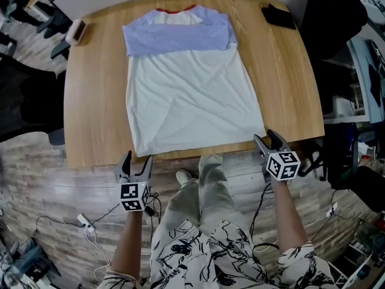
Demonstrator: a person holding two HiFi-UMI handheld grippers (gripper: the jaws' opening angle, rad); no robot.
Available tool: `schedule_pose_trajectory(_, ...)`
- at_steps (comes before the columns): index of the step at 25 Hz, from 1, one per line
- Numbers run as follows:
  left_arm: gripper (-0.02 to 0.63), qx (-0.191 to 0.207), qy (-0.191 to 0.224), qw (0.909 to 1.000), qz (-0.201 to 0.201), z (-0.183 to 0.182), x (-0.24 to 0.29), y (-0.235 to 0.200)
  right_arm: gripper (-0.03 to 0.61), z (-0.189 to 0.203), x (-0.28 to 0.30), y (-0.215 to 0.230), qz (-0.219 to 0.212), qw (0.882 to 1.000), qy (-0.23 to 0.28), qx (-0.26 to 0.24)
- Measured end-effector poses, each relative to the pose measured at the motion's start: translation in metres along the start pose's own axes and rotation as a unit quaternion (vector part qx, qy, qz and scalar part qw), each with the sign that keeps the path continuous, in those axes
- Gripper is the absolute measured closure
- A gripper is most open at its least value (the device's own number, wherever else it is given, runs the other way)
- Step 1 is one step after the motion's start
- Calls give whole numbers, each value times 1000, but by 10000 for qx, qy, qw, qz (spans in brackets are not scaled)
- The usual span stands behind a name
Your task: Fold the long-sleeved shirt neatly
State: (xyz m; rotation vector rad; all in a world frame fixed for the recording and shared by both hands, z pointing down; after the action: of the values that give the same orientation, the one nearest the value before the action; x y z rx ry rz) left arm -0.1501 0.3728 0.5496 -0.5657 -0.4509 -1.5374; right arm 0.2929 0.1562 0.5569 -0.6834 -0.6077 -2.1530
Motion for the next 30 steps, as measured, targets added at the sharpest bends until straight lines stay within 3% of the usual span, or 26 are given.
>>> schedule_pose_trajectory(5,329,-234,-2,9997,-119,9,8,-4,351,7,4,-2,343,9993,129,38)
schedule_pose_trajectory(10,389,-225,-23,9994,-278,10,7,-7,407,10,5,-5,590,9978,281,-100)
schedule_pose_trajectory(13,471,-49,-100,9996,-268,9,7,-5,519,8,7,-14,502,9978,172,-392)
schedule_pose_trajectory(15,564,53,-69,9996,-264,5,6,-2,531,7,7,-17,479,9974,102,-527)
schedule_pose_trajectory(16,580,39,-37,9997,-251,4,5,-1,534,6,7,-18,462,9975,94,-521)
schedule_pose_trajectory(20,583,-117,65,9998,-150,-2,-2,-2,538,4,0,-17,358,9985,132,-403)
schedule_pose_trajectory(30,585,-22,66,10000,-67,-7,-42,-5,543,-3,-40,-31,121,9987,226,-451)
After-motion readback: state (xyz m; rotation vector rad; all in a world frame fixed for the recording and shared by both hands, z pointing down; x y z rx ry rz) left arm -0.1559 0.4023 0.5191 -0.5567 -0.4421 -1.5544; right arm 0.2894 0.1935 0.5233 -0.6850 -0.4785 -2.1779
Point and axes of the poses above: the fingertips, and each gripper's own axes: x forward along the fingers, y to its right, z out of its underside, the point moved 8 cm from there along -x, backward along the fingers
